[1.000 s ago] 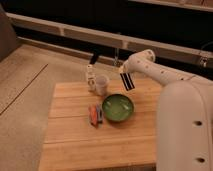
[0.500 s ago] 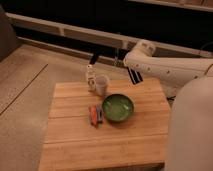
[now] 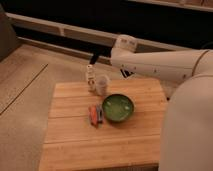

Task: Place the eraser in the ceramic cup

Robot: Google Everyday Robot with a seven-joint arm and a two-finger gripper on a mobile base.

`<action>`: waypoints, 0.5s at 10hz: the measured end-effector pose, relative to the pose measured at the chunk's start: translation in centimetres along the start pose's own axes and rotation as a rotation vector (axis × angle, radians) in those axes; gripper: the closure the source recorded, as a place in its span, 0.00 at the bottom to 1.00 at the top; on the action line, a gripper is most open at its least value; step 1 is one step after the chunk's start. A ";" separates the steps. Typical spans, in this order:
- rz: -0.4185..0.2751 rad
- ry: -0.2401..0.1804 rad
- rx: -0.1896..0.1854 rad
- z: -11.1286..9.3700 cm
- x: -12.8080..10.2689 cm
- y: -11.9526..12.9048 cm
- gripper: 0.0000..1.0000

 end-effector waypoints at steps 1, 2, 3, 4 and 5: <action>-0.038 -0.037 -0.038 0.4 -1.5 1.9 1.00; -0.072 -0.079 -0.081 0.7 -2.9 3.5 1.00; -0.103 -0.121 -0.117 0.7 -4.1 4.6 1.00; -0.143 -0.180 -0.173 0.8 -5.6 6.2 1.00; -0.160 -0.218 -0.228 0.8 -6.3 7.8 1.00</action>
